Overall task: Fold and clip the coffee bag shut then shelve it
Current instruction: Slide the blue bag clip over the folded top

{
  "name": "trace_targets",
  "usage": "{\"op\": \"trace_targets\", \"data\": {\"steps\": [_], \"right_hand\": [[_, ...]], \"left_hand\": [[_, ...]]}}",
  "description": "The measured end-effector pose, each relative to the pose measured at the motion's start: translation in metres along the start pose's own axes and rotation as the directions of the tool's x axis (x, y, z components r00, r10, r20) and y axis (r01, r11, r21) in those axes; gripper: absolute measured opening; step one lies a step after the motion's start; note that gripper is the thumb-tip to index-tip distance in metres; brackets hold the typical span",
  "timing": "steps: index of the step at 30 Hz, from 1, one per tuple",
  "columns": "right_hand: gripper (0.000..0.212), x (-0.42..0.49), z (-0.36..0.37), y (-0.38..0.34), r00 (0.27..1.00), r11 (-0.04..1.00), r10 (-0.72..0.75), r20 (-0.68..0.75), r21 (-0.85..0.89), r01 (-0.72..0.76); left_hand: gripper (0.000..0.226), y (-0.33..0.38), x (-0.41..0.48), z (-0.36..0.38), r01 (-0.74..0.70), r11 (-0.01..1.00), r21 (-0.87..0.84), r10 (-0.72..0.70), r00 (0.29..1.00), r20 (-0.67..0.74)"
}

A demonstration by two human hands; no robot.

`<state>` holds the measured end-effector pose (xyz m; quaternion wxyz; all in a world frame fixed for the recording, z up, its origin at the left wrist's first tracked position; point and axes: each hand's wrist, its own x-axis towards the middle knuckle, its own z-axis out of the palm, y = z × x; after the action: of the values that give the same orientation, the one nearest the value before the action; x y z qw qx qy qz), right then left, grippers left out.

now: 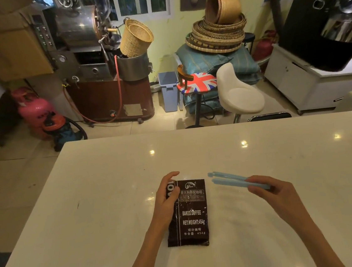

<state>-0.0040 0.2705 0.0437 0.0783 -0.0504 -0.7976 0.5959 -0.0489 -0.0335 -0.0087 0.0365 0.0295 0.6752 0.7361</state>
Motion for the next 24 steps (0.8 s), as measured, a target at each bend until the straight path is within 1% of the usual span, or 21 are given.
{"op": "trace_targets", "data": {"steps": [3, 6, 9, 11, 17, 20, 22, 24], "right_hand": [[0.026, 0.001, 0.011, 0.007, 0.994, 0.997, 0.075, 0.077, -0.034, -0.072], [0.027, 0.005, 0.028, 0.011, 0.989, 0.994, 0.105, 0.106, -0.039, -0.101], [0.02, 0.008, 0.026, 0.013, 0.99, 0.993, 0.113, 0.079, -0.029, -0.111], [0.021, 0.009, 0.023, 0.014, 0.99, 0.993, 0.118, 0.077, -0.037, -0.115], [0.03, 0.017, 0.038, 0.007, 0.976, 0.987, 0.134, 0.174, -0.108, -0.117], [0.025, 0.021, 0.05, 0.007, 0.968, 0.986, 0.14, 0.208, -0.117, -0.118], [0.018, 0.021, 0.06, 0.007, 0.961, 0.988, 0.136, 0.24, -0.099, -0.115], [0.017, 0.021, 0.068, 0.007, 0.959, 0.991, 0.132, 0.25, -0.026, -0.13]], "left_hand": [[0.044, -0.005, -0.002, -0.001, -0.016, 1.0, 0.006, 0.016, 1.0, -0.008], [0.056, -0.007, -0.004, -0.005, -0.032, 0.999, 0.028, 0.034, 0.998, -0.045], [0.057, -0.008, -0.005, -0.011, -0.025, 0.999, 0.045, 0.028, 0.997, -0.067], [0.056, -0.008, -0.007, -0.013, -0.017, 0.999, 0.051, 0.02, 0.997, -0.073], [0.059, -0.004, -0.003, -0.008, -0.019, 0.997, 0.081, 0.022, 0.999, -0.03], [0.061, -0.002, 0.0, 0.001, -0.003, 0.997, 0.083, 0.004, 1.0, -0.003], [0.064, -0.002, 0.001, 0.007, 0.042, 0.997, 0.068, -0.041, 0.999, -0.008], [0.066, -0.002, 0.002, 0.012, 0.082, 0.995, 0.063, -0.08, 0.996, -0.032]]}}
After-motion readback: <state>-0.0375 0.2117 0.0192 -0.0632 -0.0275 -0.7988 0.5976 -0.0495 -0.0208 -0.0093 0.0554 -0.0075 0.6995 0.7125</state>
